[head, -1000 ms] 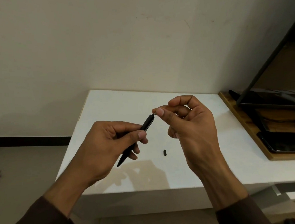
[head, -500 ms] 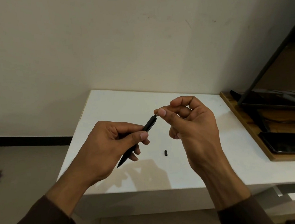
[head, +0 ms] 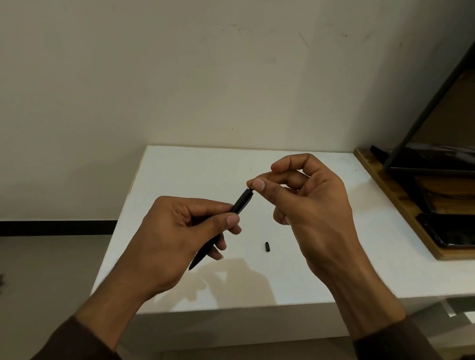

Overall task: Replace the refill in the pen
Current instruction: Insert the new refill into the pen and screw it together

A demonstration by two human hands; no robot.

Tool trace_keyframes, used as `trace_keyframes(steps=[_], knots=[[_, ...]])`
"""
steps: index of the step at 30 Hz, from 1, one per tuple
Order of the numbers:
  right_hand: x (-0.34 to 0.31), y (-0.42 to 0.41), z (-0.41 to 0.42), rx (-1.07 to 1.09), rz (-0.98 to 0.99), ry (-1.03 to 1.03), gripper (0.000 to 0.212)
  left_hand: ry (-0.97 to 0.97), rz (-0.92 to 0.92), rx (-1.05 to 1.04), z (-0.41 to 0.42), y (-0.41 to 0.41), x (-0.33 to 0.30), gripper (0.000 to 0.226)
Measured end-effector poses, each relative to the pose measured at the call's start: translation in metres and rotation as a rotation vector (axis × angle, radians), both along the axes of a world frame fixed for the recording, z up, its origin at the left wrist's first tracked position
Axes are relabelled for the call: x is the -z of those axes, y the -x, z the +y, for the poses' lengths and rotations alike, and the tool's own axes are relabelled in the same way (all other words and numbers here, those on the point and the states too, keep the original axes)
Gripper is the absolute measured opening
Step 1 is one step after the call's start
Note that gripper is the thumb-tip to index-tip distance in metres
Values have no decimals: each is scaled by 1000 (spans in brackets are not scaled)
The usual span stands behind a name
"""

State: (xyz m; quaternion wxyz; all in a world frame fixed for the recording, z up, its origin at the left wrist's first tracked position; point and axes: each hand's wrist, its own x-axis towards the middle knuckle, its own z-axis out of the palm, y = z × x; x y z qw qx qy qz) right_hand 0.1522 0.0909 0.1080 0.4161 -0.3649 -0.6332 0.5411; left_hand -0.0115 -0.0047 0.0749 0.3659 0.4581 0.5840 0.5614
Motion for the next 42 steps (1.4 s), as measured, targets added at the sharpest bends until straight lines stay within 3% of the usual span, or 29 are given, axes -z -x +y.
trace_keyframes(steps=[9,14,19,28,34,38,40,42], knots=[[0,-2,4,-46,-26,43,26,9,47,-19,-1,-1,-2,18],[2,-2,7,-135,110,242,32,0,45,-22,-1,-1,-2,17],[1,-3,7,-202,212,456,54,-4,78,-13,-2,-3,-5,15],[7,-6,9,-214,215,583,61,5,99,2,-2,-5,-4,17],[13,-7,12,-228,217,549,29,34,68,25,-1,-4,-4,17],[15,-9,15,-225,202,498,25,24,31,28,0,-3,-3,17],[19,-16,22,-121,112,418,18,25,23,29,0,-3,-1,17],[29,-25,32,47,-129,256,10,31,18,18,-1,-1,1,18]])
